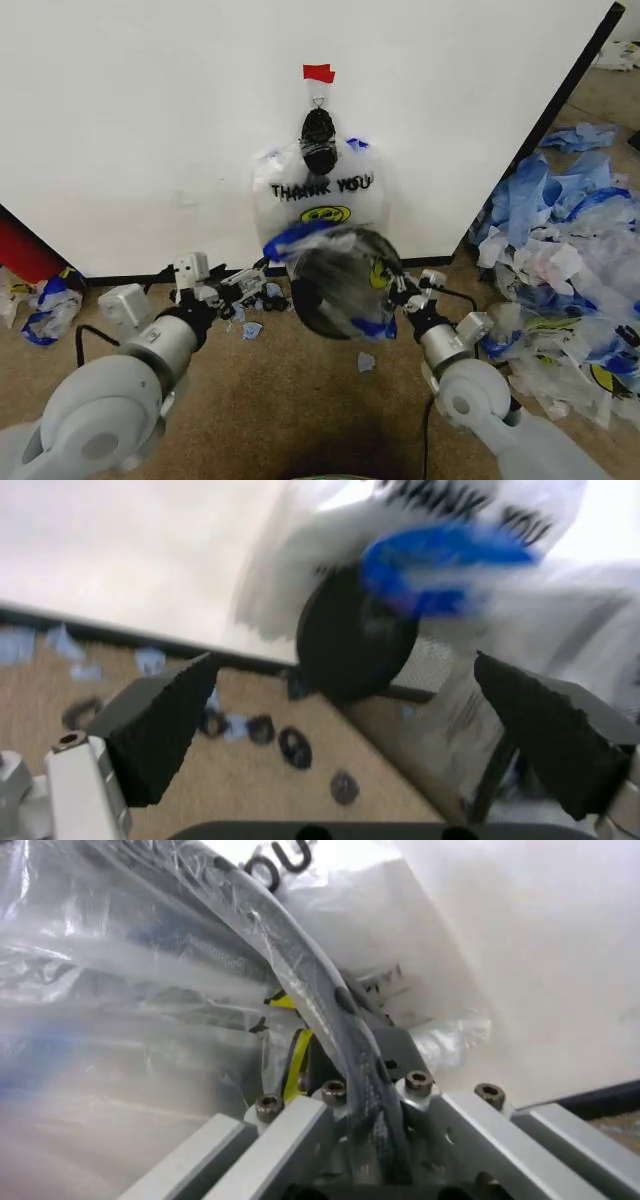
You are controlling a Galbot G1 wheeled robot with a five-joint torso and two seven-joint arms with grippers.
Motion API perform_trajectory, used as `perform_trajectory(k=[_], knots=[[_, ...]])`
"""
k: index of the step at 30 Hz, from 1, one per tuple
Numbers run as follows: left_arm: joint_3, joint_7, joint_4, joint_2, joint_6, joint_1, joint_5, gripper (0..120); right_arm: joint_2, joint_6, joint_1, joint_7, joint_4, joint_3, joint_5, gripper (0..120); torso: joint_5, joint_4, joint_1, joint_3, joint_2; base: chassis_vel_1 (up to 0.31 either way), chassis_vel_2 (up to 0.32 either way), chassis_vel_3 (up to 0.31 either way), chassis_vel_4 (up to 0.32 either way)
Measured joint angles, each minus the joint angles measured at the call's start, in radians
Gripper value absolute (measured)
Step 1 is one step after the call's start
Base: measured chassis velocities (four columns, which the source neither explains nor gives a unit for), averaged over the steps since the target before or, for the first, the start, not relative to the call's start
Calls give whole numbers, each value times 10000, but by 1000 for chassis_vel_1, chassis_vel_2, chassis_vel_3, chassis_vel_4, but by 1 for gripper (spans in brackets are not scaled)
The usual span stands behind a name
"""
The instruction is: Pick up the garbage bag from the wall and place it over the trash bin.
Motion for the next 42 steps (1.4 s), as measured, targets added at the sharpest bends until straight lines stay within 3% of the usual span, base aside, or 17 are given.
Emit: perform_trajectory(k=[6, 9, 19, 32, 42], knots=[[1, 336, 0, -756, 189, 1324, 257, 100, 383, 650, 184, 168, -8, -226, 304, 0, 0, -2, 0, 0, 0, 0, 0, 0, 0], [266, 690, 15, -1375, 254, 2077, 942, 100, 924, 1046, 250, 321, -87, -707, 702, 0, -2, -3, 0, 0, 0, 0, 0, 0, 0], [617, 947, 30, -1573, 201, 1970, 921, 100, 1915, 1656, 458, 399, -682, -1635, 877, 0, -1, -2, 0, 0, 0, 0, 0, 0, 0], [1056, 1113, 45, -1597, 372, 2362, 1004, 100, 3315, 2036, 1079, 127, -2031, -2492, -148, 0, 0, -1, 0, 0, 0, 0, 0, 0, 0], [1004, 859, 45, -1564, 219, 1783, 967, 100, 3573, 2053, 1283, 23, -2348, -2715, -278, 0, 0, -2, 0, 1, 0, 0, 0, 0, 0]])
